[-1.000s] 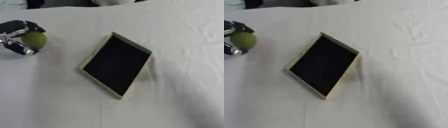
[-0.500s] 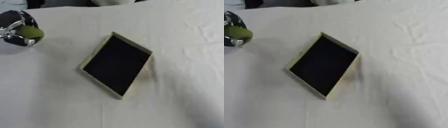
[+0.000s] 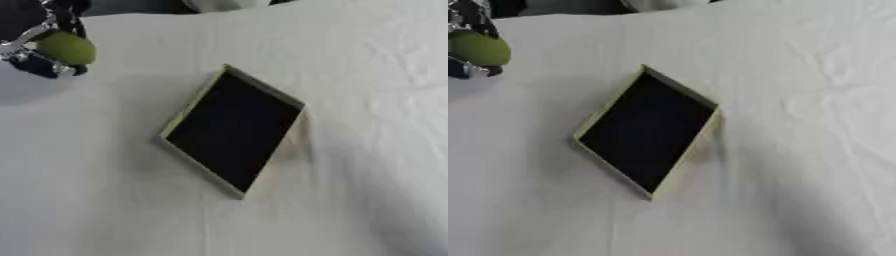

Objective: Pick up objects on the table and place them in the box.

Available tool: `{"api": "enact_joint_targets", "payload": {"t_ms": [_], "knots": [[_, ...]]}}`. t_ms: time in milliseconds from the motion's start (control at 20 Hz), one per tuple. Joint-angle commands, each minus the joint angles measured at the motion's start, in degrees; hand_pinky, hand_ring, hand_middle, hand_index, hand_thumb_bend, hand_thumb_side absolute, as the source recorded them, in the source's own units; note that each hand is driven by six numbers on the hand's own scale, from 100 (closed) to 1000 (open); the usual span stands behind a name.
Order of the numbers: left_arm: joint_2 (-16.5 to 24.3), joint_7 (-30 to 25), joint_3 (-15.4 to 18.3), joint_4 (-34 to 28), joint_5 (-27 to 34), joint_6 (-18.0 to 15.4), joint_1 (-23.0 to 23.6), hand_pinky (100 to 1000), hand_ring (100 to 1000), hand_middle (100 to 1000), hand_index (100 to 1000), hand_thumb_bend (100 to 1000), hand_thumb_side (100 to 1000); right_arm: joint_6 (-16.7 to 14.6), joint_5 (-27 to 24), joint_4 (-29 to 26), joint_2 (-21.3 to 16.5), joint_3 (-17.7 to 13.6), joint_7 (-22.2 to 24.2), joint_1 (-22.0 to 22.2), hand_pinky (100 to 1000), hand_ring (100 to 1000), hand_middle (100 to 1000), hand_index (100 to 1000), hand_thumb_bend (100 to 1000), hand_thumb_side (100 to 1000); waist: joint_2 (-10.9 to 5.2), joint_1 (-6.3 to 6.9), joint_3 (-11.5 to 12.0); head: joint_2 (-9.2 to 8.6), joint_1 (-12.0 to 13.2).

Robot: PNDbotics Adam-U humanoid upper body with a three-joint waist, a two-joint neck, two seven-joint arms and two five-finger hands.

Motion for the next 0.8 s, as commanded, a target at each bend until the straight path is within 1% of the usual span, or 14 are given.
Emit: {"api": "enact_joint_targets", "payload": {"t_ms": [50,200,400,600,750,800], "knots": [[0.57,1.76,-2.78,-6.41,1.07,-2.99,-0.59,423,475,407,588,554,100,-0.1,0.29,-1.21,-1.01,-0.78,-0.72,-0.62,711,801,604,848,100,537,-1.23,-0.2,0.16,-0.4,0.53],[-1.11,0.94,-5.06,-10.11,4.52,-5.17,-0.45,412,469,400,583,495,100,-0.03,0.5,-1.21,-1.05,-0.9,-1.03,-0.54,711,801,604,848,100,537,-1.33,-0.17,0.25,-0.31,1.11],[-4.35,-2.62,-6.95,-13.7,9.92,-6.93,-0.27,403,461,392,579,413,100,-0.01,0.59,-1.21,-1.03,-0.96,-1.3,-0.56,711,801,604,848,100,537,-1.46,-0.22,0.3,-0.33,1.31],[-7.72,-7.2,-7.63,-16.63,15.52,-7.41,-0.1,392,450,381,573,339,100,0.14,0.67,-1.21,-0.92,-1.05,-1.43,-0.56,710,802,604,848,100,537,-1.44,-0.26,0.25,-0.37,1.32],[-10.67,-10.46,-8.06,-18.86,20.88,-7.32,0.38,369,422,365,562,228,100,0.23,0.74,-1.21,-0.78,-1.17,-1.54,-0.67,710,802,604,848,100,537,-1.32,-0.36,0.11,-0.3,1.2],[-11.59,-11.61,-8.25,-19.63,23.02,-7.21,0.57,365,416,362,558,212,100,0.26,0.75,-1.21,-0.75,-1.21,-1.6,-0.68,710,802,604,848,100,537,-1.3,-0.38,0.09,-0.23,1.21]]}}
